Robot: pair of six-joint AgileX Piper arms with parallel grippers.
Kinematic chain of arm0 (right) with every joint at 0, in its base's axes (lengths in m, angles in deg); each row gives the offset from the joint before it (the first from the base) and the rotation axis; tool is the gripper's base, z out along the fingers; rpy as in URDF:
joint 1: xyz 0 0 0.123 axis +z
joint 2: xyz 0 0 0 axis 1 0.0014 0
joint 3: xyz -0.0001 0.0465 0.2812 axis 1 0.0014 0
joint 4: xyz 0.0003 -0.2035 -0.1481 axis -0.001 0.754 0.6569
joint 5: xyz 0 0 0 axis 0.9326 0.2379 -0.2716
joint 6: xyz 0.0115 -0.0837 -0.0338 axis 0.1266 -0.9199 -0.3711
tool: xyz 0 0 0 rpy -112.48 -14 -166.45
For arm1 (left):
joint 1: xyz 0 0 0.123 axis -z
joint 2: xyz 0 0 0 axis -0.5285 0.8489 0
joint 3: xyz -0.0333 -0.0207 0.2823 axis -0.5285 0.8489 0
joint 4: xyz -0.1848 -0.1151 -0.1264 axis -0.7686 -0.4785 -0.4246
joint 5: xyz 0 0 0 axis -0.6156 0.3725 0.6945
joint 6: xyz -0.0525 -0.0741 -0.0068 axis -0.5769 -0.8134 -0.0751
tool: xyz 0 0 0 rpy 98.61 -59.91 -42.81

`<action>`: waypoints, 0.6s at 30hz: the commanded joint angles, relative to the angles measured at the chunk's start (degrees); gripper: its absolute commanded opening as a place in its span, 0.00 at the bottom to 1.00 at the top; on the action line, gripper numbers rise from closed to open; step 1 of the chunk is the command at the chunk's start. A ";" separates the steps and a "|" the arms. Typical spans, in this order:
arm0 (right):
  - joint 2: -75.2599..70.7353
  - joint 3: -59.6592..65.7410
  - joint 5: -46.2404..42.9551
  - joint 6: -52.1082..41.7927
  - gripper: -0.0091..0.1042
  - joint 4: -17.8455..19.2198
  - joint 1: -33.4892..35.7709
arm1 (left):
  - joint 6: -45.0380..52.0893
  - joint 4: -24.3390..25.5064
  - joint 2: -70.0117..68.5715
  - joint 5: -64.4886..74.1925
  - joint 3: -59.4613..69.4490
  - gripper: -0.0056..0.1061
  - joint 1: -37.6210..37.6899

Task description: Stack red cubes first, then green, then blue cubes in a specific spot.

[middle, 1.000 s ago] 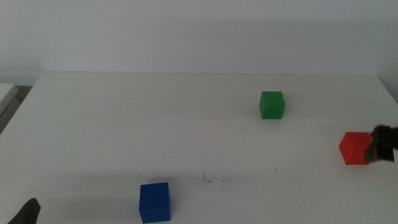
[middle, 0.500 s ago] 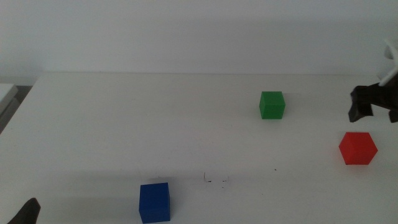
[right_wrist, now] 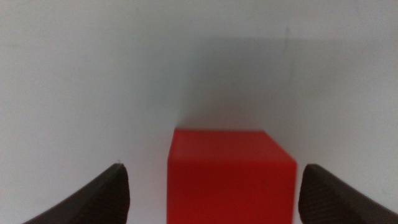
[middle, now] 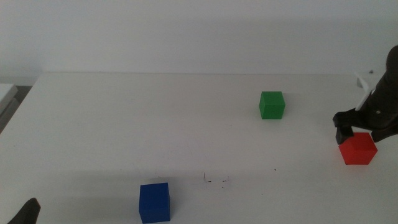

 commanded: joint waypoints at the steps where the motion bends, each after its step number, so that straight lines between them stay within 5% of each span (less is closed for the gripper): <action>1: 1.42 -0.46 -2.02 -0.09 0.84 0.81 -0.46 | -0.47 0.23 -0.22 -0.81 0.03 0.89 -0.04; 6: 3.55 -0.46 -3.35 0.15 0.68 0.81 -0.46 | -0.47 0.23 -0.22 -0.81 0.03 0.89 -0.04; 13: 2.77 -0.46 -1.51 1.68 0.06 1.02 -0.05 | -0.47 0.23 -0.22 -0.81 0.03 0.89 -0.04; 18: -1.61 -3.74 1.52 8.94 0.07 2.76 5.44 | -0.47 0.23 -0.22 -0.81 0.03 0.89 -0.04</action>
